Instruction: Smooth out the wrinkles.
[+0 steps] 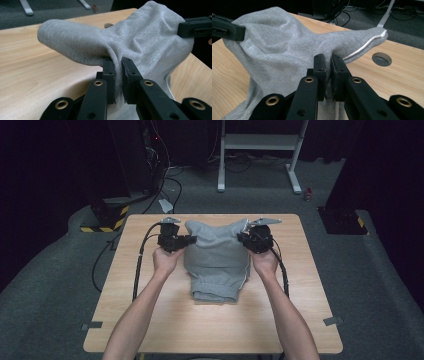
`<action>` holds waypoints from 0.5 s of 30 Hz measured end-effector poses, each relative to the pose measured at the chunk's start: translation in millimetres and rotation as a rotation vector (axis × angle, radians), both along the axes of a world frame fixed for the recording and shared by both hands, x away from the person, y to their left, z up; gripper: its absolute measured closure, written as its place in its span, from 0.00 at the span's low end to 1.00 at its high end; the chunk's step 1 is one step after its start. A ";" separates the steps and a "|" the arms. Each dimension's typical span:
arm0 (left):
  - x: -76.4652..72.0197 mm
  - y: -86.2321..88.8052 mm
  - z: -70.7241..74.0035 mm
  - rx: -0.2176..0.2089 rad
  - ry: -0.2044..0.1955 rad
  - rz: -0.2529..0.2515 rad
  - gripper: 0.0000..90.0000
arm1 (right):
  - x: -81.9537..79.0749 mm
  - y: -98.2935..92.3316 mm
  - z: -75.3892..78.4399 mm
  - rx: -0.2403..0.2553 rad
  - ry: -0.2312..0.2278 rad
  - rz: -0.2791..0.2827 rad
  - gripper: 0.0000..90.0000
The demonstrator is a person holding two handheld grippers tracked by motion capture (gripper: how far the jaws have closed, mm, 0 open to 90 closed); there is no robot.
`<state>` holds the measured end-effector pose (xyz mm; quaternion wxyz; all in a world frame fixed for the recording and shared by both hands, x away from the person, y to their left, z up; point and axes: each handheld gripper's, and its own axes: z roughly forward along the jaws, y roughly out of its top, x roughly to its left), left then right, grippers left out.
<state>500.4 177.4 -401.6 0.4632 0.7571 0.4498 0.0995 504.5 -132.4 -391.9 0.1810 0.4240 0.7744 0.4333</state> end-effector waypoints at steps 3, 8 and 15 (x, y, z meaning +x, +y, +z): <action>-6.2 1.5 -3.8 0.008 -0.003 -0.007 0.91 | -7.7 0.2 -6.2 0.004 -0.005 0.011 0.93; -14.7 2.5 -7.4 0.016 -0.003 -0.019 0.91 | -21.1 0.3 -12.1 0.016 -0.009 0.028 0.93; -25.4 5.3 -14.1 0.019 -0.008 -0.035 0.91 | -40.2 -2.5 -14.0 0.026 -0.026 0.058 0.93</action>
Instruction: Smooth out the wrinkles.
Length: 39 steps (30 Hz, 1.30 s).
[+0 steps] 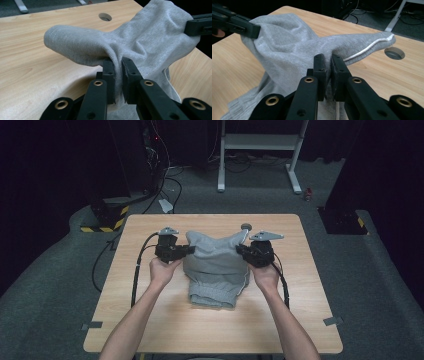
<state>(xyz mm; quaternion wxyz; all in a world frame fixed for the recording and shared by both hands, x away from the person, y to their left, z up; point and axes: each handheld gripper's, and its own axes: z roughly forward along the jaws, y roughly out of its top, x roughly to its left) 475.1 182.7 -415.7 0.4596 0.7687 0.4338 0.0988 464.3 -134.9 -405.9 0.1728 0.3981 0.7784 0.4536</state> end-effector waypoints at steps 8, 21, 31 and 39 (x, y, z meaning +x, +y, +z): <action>-12.3 1.5 -9.7 0.011 -0.002 -0.017 0.91 | -23.6 -0.9 -8.5 0.009 0.001 0.030 0.93; -41.1 5.2 -27.8 -0.013 -0.003 -0.055 0.91 | -66.3 -6.3 -37.3 0.052 0.030 0.042 0.93; -57.0 8.0 -45.3 -0.005 0.027 -0.064 0.91 | -85.8 -8.9 -64.8 0.047 0.066 0.042 0.92; -69.9 7.4 -55.9 0.042 0.034 -0.079 0.91 | -96.3 -10.5 -75.0 0.023 0.086 0.054 0.92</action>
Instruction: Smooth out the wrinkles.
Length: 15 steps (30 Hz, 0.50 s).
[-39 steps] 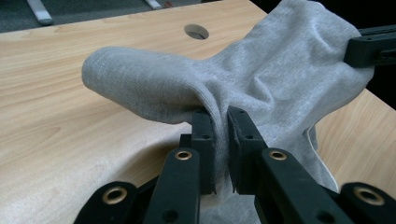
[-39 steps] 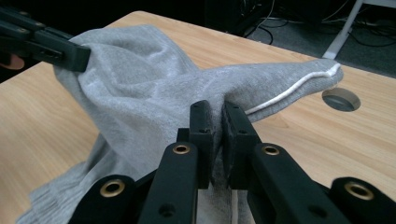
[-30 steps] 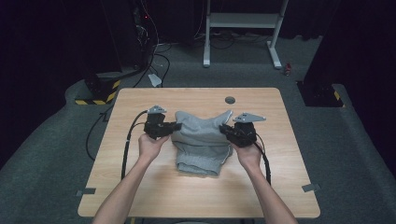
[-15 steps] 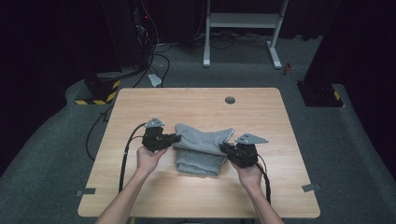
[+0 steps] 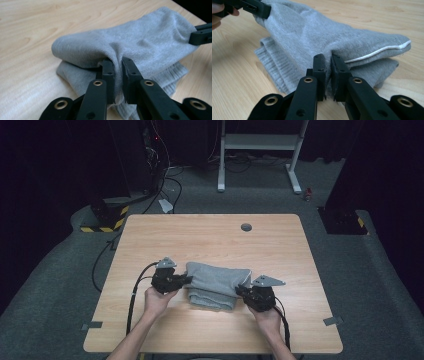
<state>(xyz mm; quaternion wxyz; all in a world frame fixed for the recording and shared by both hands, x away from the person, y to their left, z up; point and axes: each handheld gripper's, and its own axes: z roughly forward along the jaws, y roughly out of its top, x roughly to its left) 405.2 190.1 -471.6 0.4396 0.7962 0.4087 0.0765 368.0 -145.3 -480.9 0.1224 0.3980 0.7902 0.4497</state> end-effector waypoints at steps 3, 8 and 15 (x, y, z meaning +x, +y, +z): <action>-5.6 1.2 -5.1 0.003 0.010 -0.007 0.91 | -2.9 -1.0 -5.0 -0.010 0.015 0.003 0.92; -16.1 1.2 -13.6 0.019 0.020 -0.023 0.91 | -10.9 1.8 -12.4 -0.079 0.010 0.022 0.92; -20.0 -2.6 -26.3 0.048 0.042 -0.029 0.91 | -14.9 5.5 -24.3 -0.163 0.014 0.032 0.91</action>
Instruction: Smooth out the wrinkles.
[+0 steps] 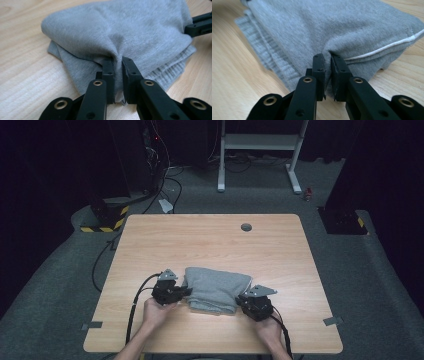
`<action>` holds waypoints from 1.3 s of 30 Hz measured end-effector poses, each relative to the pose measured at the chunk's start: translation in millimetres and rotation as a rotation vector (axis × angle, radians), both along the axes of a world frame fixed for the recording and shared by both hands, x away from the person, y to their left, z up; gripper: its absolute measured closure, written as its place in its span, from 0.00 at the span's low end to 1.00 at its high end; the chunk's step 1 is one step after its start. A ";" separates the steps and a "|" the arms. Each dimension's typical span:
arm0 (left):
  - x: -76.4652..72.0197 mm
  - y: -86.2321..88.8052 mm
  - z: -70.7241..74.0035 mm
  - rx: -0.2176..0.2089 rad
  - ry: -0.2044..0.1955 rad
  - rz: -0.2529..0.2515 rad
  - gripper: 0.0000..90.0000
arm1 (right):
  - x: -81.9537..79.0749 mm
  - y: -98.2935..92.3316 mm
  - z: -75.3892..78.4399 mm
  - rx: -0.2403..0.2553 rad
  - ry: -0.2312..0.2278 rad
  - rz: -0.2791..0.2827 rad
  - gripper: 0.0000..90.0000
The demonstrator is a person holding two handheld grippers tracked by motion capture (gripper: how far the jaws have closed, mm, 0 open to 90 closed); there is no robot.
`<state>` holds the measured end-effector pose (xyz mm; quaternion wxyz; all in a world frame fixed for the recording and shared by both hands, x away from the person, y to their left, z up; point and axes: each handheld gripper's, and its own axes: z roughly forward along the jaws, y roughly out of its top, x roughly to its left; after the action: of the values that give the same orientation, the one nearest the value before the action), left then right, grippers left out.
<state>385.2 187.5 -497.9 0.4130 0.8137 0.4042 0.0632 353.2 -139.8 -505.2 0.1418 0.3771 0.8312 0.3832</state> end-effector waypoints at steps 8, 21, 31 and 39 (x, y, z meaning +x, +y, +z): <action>-3.5 -13.5 -3.3 0.033 -0.014 0.044 0.91 | 16.7 -0.3 -6.0 -0.051 -0.025 -0.026 0.91; 9.3 -27.0 -7.9 0.014 -0.030 0.102 0.91 | 57.2 -9.6 -8.5 -0.062 -0.013 -0.087 0.90; 9.5 -25.1 -5.4 0.006 -0.024 0.096 0.90 | 57.2 -11.5 -7.8 -0.034 0.005 -0.108 0.86; 10.2 -18.0 8.2 -0.073 -0.003 0.114 0.59 | 49.3 -20.1 2.3 0.006 -0.021 -0.134 0.67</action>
<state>395.3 169.5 -489.7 0.4385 0.7736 0.4515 0.0733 402.5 -159.9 -502.9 0.1748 0.4285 0.8013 0.3792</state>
